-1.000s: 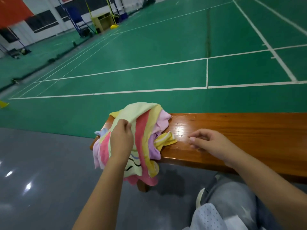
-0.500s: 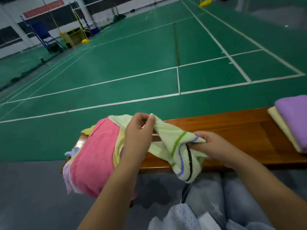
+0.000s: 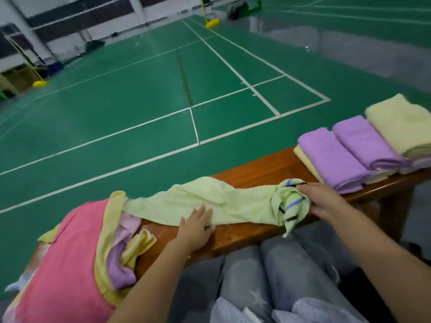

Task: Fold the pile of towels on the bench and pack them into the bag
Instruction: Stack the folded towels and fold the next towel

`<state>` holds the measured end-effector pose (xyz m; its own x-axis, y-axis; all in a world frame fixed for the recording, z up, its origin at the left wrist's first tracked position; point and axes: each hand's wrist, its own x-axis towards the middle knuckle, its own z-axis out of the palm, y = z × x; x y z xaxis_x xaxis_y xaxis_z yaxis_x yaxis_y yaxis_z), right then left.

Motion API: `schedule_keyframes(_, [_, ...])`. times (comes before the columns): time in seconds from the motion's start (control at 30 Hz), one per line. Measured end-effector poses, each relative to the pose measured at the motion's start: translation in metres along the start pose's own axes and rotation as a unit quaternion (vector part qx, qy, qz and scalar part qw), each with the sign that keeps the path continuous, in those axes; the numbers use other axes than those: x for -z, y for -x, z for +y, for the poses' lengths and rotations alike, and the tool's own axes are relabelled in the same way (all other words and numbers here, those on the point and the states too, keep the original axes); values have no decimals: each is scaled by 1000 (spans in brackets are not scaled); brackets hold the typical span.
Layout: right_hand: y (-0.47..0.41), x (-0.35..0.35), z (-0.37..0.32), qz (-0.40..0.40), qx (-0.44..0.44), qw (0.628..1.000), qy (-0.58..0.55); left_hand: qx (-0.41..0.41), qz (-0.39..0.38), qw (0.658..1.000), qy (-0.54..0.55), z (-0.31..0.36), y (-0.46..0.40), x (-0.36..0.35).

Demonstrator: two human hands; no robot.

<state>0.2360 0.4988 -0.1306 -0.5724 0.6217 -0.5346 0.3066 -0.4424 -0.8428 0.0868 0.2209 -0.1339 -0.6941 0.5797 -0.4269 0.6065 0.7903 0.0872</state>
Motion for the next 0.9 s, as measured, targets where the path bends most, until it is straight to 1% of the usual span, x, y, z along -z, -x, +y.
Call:
schedule_keyframes(0.03, [0, 2, 4, 54, 55, 990, 117, 1, 9, 1000, 11, -1, -1, -3])
schedule_keyframes(0.07, [3, 4, 6, 112, 128, 953, 251, 1, 23, 1000, 21, -2, -2, -5])
schedule_keyframes(0.1, [10, 3, 7, 143, 216, 899, 353, 0, 36, 999, 32, -3, -2, -6])
schedule_keyframes(0.13, [20, 0, 8, 131, 289, 854, 411, -1, 46, 998, 44, -4, -1, -8])
schedule_keyframes(0.17, [28, -4, 8, 76, 334, 827, 445, -2, 57, 997, 51, -5, 0, -9])
schedule_keyframes(0.2, [35, -8, 11, -1, 351, 804, 480, -2, 69, 996, 56, -5, 2, -12])
schedule_keyframes(0.23, [38, -13, 17, -71, 336, 771, 537, -2, 84, 995, 60, -5, 4, -14])
schedule_keyframes(0.27, [40, -18, 23, -116, 307, 728, 603, -3, 103, 992, 66, -4, 6, -16])
schedule_keyframes(0.3, [38, -19, 30, -139, 277, 693, 651, -3, 123, 990, 72, -4, 8, -18])
schedule_keyframes(0.33, [34, -18, 36, -147, 255, 677, 675, -2, 142, 987, 76, -5, 9, -19])
schedule_keyframes(0.37, [31, -17, 40, -143, 248, 678, 677, -1, 157, 984, 80, -6, 11, -20])
schedule_keyframes(0.4, [27, -14, 42, -132, 258, 694, 659, -2, 167, 982, 86, -7, 12, -20])
schedule_keyframes(0.47, [19, -10, 40, -104, 259, 753, 596, -9, 163, 980, 110, -7, 15, -19])
schedule_keyframes(0.53, [19, -8, 29, -77, 240, 801, 543, -10, 128, 980, 149, -6, 20, -18])
schedule_keyframes(0.6, [19, -6, 17, -33, 240, 849, 469, -13, 94, 980, 175, -4, 28, -18])
schedule_keyframes(0.63, [20, -5, 12, -18, 231, 881, 412, -18, 86, 980, 179, -3, 32, -17])
schedule_keyframes(0.7, [20, -6, 3, -8, 193, 947, 256, -37, 85, 977, 192, 1, 41, -16])
schedule_keyframes(0.73, [19, -7, -2, -12, 164, 972, 168, -45, 89, 973, 208, 5, 45, -15])
schedule_keyframes(0.77, [19, -10, -8, -21, 126, 989, 69, -51, 91, 967, 232, 10, 50, -14])
schedule_keyframes(0.8, [19, -13, -15, -30, 86, 995, -39, -59, 89, 960, 258, 14, 53, -13])
schedule_keyframes(0.83, [19, -16, -22, -33, 54, 988, -140, -69, 77, 955, 278, 18, 57, -13])
schedule_keyframes(0.87, [18, -18, -28, -26, 40, 976, -213, -79, 56, 953, 287, 23, 59, -13])
schedule_keyframes(0.9, [14, -19, -29, -7, 45, 971, -236, -89, 29, 954, 285, 28, 61, -13])
